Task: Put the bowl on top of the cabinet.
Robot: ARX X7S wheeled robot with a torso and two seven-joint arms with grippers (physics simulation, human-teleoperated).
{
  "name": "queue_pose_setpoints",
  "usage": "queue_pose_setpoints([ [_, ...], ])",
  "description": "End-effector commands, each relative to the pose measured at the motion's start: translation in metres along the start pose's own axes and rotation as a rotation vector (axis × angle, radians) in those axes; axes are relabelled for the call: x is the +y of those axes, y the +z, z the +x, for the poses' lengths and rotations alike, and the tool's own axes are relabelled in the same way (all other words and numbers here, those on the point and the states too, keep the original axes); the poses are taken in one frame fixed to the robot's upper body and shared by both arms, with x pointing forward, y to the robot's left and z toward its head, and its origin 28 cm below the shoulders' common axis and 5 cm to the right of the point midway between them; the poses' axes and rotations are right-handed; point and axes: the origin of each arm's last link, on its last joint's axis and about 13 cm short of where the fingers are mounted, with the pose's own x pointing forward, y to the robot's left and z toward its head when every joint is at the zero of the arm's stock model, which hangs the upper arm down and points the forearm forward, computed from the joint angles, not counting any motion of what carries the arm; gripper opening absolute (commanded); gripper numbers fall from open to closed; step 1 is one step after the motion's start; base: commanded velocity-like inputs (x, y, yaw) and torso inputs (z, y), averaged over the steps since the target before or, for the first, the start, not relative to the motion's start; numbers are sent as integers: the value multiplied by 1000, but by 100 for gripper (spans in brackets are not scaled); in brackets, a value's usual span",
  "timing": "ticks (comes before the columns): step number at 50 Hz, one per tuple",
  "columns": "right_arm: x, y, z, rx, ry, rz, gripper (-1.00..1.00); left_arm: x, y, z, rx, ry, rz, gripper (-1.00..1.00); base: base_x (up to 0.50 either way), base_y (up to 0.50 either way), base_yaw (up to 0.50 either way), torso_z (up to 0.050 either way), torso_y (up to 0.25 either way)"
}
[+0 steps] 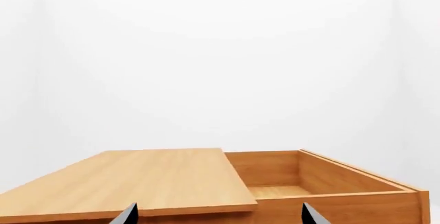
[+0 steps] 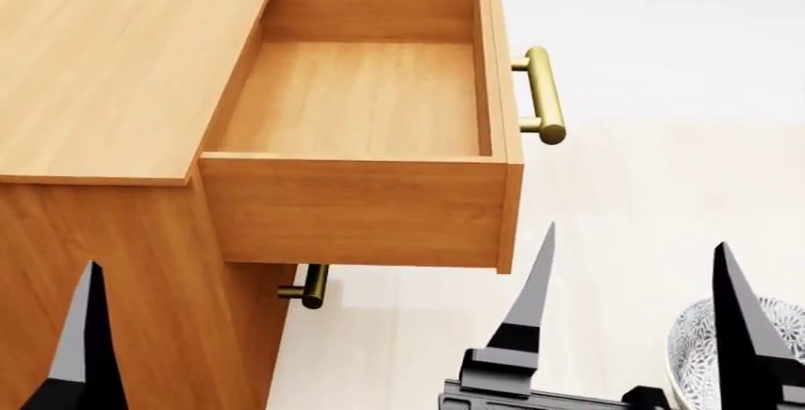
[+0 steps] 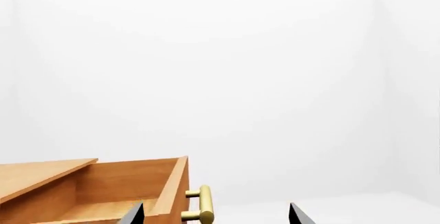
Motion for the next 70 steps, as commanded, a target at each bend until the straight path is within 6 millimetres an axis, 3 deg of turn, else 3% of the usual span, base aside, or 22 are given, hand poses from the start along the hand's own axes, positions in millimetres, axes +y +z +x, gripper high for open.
queue_pose_setpoints([
  [1, -1, -1, 0, 52, 7, -23, 100, -1, 1, 1, 27, 17, -38, 100, 0, 0, 0, 48, 0],
  [8, -5, 8, -1, 73, 29, 8, 100, 2, 0, 1, 42, 26, -26, 100, 0, 0, 0, 7, 0],
  [19, -46, 12, 28, 289, -133, 48, 100, 2, 0, 3, 19, 51, -5, 100, 0, 0, 0, 0, 0],
  [31, -83, 32, 42, 413, -104, 135, 100, 4, -3, 3, 38, 62, 14, 100, 0, 0, 0, 0, 0],
  [40, -103, 32, 52, 525, -150, 32, 100, 3, -2, 3, 42, 61, 19, 100, 0, 0, 0, 0, 0],
  [50, -124, 24, 57, 649, -268, 103, 100, 3, -3, 3, 46, 59, 29, 100, 0, 0, 0, 0, 0],
  [70, -161, 37, 58, 780, -497, 244, 100, 2, -5, 3, 62, 59, 32, 100, 0, 0, 0, 0, 0],
])
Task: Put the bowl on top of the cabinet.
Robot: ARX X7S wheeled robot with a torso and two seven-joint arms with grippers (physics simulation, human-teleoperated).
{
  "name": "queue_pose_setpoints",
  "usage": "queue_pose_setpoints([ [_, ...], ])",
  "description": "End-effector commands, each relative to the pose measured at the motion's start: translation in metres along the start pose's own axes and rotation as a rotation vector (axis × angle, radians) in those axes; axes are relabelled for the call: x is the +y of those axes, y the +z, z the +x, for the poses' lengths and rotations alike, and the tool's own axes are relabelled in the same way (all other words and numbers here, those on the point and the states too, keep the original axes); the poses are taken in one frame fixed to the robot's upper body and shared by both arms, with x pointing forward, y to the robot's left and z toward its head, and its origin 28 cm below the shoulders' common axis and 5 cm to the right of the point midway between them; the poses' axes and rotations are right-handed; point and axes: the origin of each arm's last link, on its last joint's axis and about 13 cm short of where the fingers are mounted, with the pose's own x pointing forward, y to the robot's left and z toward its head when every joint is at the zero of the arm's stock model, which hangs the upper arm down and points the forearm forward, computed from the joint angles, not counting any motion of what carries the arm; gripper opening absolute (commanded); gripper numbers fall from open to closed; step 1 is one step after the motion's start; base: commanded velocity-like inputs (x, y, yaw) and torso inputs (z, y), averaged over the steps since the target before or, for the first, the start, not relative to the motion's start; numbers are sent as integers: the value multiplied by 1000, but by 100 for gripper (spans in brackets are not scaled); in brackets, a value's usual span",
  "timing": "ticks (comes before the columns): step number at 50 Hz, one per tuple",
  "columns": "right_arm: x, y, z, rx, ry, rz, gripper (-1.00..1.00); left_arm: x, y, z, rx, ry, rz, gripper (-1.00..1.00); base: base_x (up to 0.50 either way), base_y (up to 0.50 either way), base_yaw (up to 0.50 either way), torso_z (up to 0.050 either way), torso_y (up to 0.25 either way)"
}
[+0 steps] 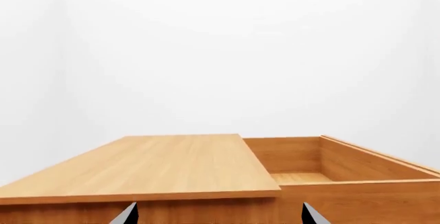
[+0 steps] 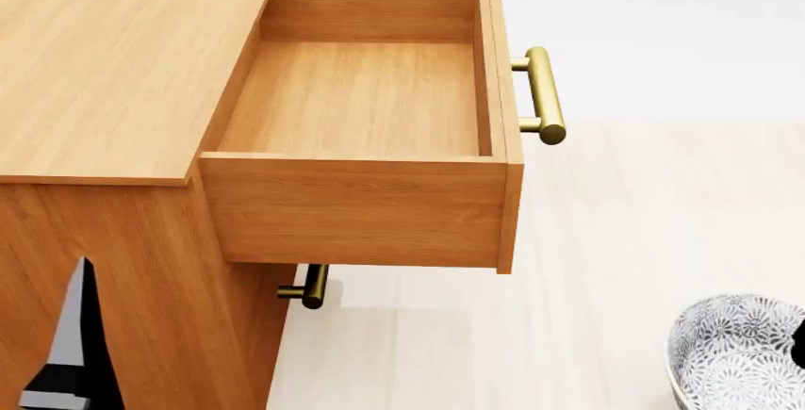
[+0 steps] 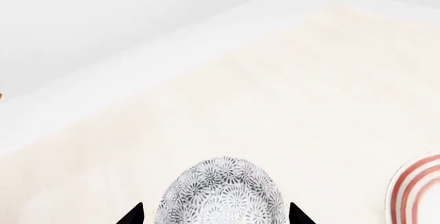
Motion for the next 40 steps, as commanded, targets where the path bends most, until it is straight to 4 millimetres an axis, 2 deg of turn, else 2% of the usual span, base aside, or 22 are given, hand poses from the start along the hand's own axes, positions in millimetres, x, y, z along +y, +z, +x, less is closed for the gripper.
queue_pose_setpoints([
  [1, -22, 11, 3, 88, -111, 97, 100, 0, -1, 0, 7, -1, 2, 100, 0, 0, 0, 0, 0],
  [9, -26, 21, 9, 156, -161, -9, 100, 0, -1, 1, 10, 1, 2, 100, 0, 0, 0, 0, 0],
  [19, -21, 35, 26, 214, -141, 59, 100, 0, -3, 2, 14, 0, 3, 100, 0, 0, 0, 0, 0],
  [29, -3, 55, 42, 221, -101, 135, 100, -1, -5, 1, 20, -1, 8, 100, 0, 0, 0, 0, 0],
  [40, 1, 60, 65, 239, -142, 196, 100, 1, -8, 2, 28, 3, 13, 100, 0, 0, 0, 0, 0],
])
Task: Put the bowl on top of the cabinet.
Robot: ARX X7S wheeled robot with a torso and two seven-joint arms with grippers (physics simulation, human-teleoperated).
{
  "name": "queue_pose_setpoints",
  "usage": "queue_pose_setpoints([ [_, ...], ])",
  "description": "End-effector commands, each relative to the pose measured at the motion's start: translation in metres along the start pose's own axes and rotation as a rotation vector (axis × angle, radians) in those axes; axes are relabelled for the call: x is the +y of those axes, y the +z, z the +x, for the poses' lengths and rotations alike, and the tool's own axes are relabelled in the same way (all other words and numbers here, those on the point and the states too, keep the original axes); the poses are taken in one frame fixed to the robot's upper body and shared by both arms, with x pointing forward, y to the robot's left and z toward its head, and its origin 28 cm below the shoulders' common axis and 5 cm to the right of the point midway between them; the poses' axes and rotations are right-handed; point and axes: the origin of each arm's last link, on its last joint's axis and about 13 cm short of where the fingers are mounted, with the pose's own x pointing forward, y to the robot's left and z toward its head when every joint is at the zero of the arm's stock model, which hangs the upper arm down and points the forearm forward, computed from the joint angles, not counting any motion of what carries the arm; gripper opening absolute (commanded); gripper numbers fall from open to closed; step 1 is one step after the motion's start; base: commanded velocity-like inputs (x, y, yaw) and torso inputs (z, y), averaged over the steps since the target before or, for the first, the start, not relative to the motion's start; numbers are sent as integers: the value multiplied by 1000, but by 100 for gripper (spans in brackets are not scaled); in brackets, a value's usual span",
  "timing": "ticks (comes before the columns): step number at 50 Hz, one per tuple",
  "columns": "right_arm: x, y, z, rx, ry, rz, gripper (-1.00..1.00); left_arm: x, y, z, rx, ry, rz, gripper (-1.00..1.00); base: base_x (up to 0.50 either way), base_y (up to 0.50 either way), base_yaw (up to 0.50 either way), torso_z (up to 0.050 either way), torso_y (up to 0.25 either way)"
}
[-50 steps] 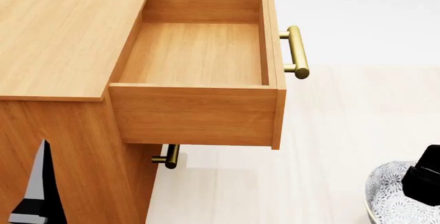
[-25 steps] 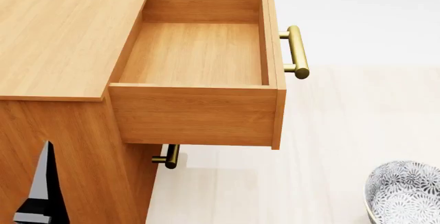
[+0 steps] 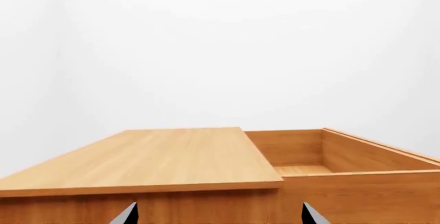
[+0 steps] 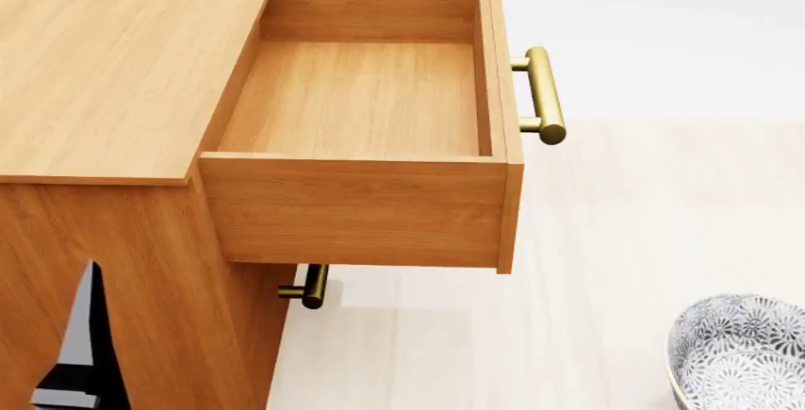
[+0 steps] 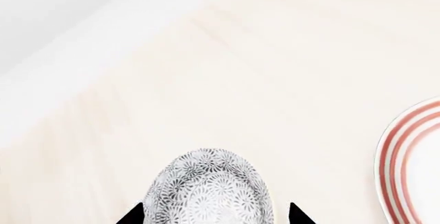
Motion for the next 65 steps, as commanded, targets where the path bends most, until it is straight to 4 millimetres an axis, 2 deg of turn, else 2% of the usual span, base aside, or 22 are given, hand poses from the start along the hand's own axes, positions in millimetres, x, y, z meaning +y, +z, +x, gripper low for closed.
queue_pose_setpoints([
  [1, 10, 12, 18, 20, -36, 48, 100, 0, -4, 1, 10, 1, 6, 100, 0, 0, 0, 0, 0],
  [32, 12, 4, 40, 55, -130, 22, 100, -1, -9, 2, 27, -3, 15, 100, 0, 0, 0, 0, 0],
  [65, 5, -33, 77, 103, -146, -40, 100, -3, -21, 2, 58, -8, 25, 100, 0, 0, 0, 0, 0],
])
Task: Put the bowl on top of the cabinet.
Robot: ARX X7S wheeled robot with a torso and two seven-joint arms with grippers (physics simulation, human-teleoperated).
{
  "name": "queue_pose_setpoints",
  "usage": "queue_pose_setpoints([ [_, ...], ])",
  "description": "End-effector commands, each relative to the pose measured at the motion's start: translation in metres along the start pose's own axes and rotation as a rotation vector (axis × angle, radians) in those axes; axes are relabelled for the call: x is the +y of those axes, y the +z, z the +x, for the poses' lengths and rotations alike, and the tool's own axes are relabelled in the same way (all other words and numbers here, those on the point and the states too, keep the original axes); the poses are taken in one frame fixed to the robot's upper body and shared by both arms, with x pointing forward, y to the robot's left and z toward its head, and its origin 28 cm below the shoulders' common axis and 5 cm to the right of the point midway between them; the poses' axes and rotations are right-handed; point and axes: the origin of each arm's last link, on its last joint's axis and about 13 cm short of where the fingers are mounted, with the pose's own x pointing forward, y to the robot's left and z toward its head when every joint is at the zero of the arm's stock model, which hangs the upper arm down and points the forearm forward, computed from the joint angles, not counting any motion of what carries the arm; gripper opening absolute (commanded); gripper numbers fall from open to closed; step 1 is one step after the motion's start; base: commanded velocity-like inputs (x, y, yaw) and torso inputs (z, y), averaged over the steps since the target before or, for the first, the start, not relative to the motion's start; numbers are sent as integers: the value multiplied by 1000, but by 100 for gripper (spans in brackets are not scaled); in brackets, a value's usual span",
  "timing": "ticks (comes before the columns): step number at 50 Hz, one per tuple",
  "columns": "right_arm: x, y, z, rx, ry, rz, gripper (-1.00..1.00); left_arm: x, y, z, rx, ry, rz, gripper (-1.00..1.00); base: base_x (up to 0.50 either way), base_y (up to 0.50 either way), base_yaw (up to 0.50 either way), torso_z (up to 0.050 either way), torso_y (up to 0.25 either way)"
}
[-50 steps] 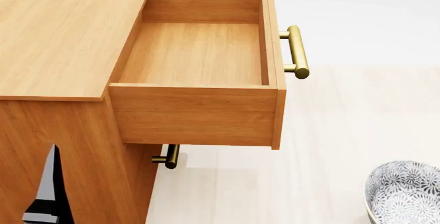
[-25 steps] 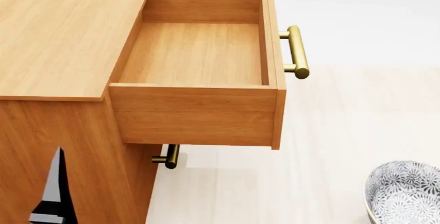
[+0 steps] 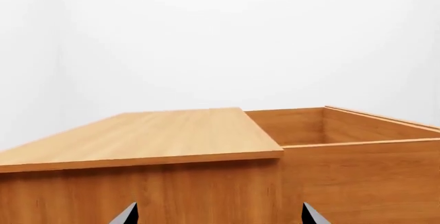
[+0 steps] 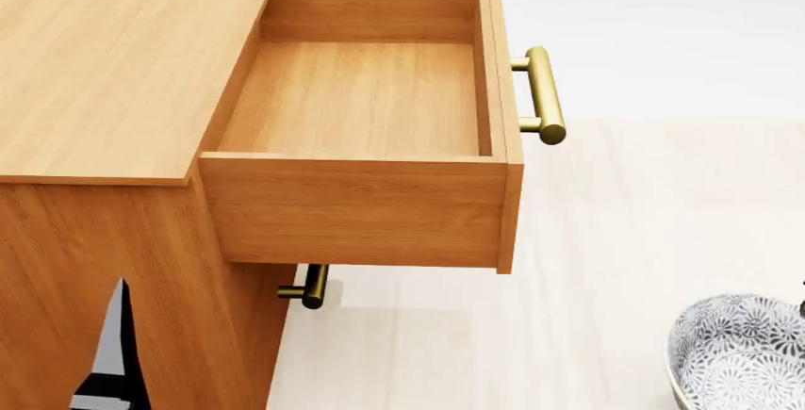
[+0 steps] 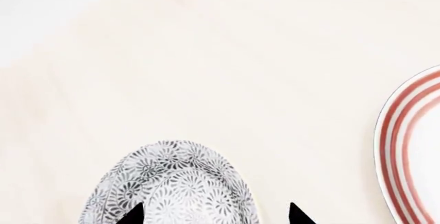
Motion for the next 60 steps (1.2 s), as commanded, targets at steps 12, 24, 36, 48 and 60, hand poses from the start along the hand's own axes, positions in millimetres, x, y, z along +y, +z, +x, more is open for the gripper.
queue_pose_setpoints([
  [12, -8, -23, 23, 20, -27, -49, 100, -2, -5, 0, 13, -10, 2, 100, 0, 0, 0, 0, 0],
  [24, -8, -35, 33, 41, -22, -60, 100, -2, -6, 0, 17, -11, 5, 100, 0, 0, 0, 0, 0],
  [36, -9, -47, 43, 39, -16, -102, 100, -2, -7, 0, 19, -11, 7, 100, 0, 0, 0, 0, 0],
  [48, -10, -58, 51, 48, -7, -121, 100, -2, -8, 1, 22, -9, 6, 100, 0, 0, 0, 0, 0],
  [60, -8, -63, 56, 59, -6, -135, 100, -2, -8, 1, 23, -10, 5, 100, 0, 0, 0, 0, 0],
])
